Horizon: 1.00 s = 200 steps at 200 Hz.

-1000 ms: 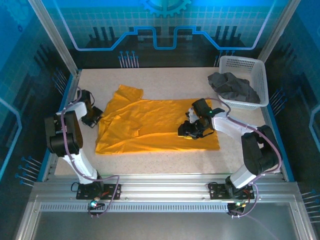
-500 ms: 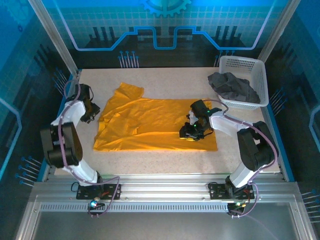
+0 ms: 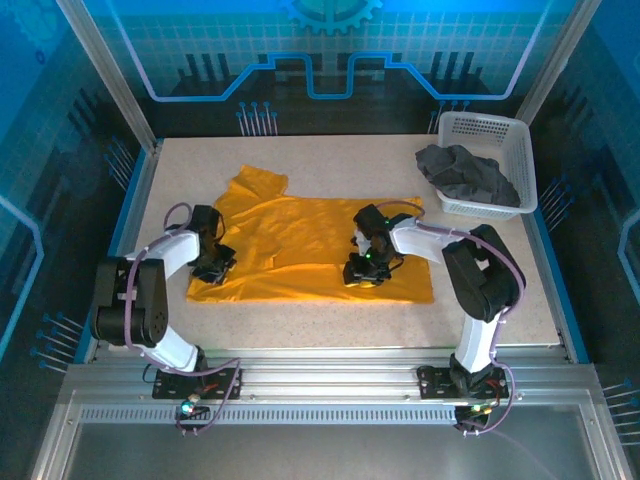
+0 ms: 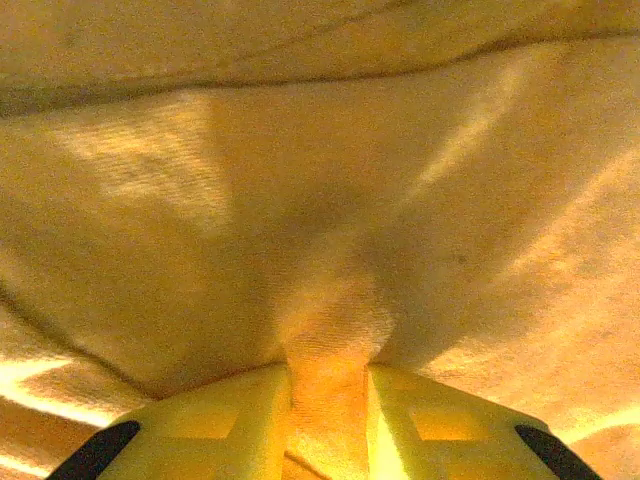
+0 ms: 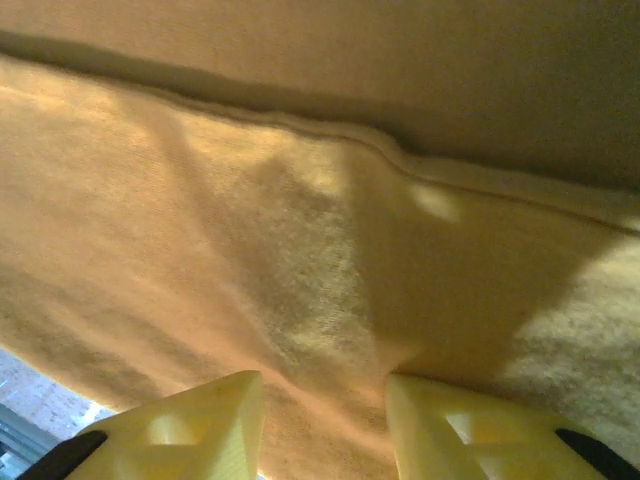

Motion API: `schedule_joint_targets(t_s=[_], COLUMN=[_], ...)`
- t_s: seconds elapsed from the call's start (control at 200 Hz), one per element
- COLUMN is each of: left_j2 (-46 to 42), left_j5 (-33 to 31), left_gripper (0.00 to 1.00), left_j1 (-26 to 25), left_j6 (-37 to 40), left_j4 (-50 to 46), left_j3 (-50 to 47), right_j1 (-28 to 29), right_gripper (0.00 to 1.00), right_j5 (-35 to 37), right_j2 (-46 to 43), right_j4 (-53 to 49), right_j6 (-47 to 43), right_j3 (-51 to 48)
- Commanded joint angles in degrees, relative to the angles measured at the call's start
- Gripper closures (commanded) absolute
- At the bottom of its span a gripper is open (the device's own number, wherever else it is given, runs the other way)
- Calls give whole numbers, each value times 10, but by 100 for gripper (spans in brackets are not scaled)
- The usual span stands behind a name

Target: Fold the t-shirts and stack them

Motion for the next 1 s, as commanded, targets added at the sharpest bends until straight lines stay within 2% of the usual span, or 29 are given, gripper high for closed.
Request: schedule_joint_targets(t_s=[0.0, 0.33, 0.435, 0.55, 0.67, 0.81, 0.995], left_j2=[-4, -52, -66, -89, -84, 8, 171], left_j5=[-8, -29, -28, -37, -65, -67, -58], left_gripper=[73, 73, 71, 66, 60, 55, 54], left_j1=[35, 201, 227, 218, 169, 118, 98], left_j6=[-20, 64, 77, 80, 71, 73, 95], left_j4=[-22, -64, -68, -85, -89, -56, 23], left_j3=[-44, -87, -77, -22, 80, 208, 367], right_j1=[29, 105, 114, 106, 67, 5, -61], right_gripper=[60, 59, 59, 58, 56, 55, 55], right_j5=[14, -31, -52, -26, 2, 23, 15], right_j2=[32, 53, 48, 19, -31, -38, 9], right_j4=[-32, -52, -47, -51, -25, -6, -11], right_j6=[-14, 1, 10, -1, -9, -26, -22], right_j3=[12, 41, 54, 85, 103, 140, 233])
